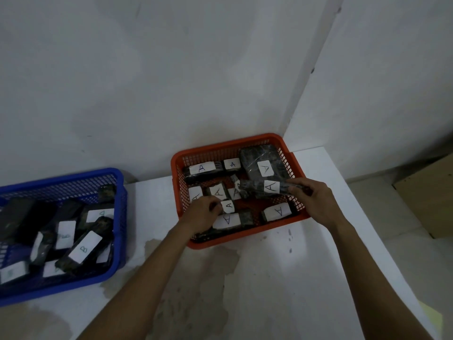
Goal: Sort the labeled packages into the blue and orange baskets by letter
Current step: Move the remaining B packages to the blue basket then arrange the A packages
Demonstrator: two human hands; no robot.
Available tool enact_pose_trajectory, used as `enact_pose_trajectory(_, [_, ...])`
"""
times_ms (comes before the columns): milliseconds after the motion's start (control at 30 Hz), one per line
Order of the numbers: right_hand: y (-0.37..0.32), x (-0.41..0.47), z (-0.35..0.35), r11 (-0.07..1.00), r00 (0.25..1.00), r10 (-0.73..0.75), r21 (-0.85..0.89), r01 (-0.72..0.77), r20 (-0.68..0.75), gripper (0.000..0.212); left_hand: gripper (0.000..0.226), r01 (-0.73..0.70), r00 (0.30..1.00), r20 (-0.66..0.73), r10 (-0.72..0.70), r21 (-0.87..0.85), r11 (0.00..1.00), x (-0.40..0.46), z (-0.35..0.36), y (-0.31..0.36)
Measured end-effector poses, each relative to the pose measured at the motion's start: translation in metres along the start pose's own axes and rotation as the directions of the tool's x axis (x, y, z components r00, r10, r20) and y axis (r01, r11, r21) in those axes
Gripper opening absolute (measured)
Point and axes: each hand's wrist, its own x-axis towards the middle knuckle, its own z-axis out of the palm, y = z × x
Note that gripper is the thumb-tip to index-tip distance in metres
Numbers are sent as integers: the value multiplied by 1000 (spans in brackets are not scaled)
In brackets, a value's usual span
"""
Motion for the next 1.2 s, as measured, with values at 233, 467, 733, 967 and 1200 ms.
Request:
enact_pose_trajectory(233, [-3, 3, 8, 1000, 1000, 4, -24, -3, 25, 27, 28, 44, 999, 9, -44, 31, 999, 5, -3, -4])
enact_pose_trajectory(467, [-7, 5, 12, 996, 995, -18, -88, 26, 96, 22, 26, 44, 986, -155, -66, -139, 989, -4, -9, 6])
enact_pose_trajectory(733, [-21, 13, 40, 957, 952, -121, -221, 187, 282, 19, 21, -111, 856, -516, 30, -126, 986, -15, -48, 1])
enact_pose_trajectory(967, [-41, 10, 86, 869, 904, -131, -392, 302, 407, 29, 25, -94, 884, -468, 6, -165, 982, -17, -52, -10])
enact_pose_trajectory(1200, [-47, 14, 79, 822, 900, -110, -471, 321, 421, 30, 28, -76, 898, -439, 7, -140, 987, -18, -52, -10])
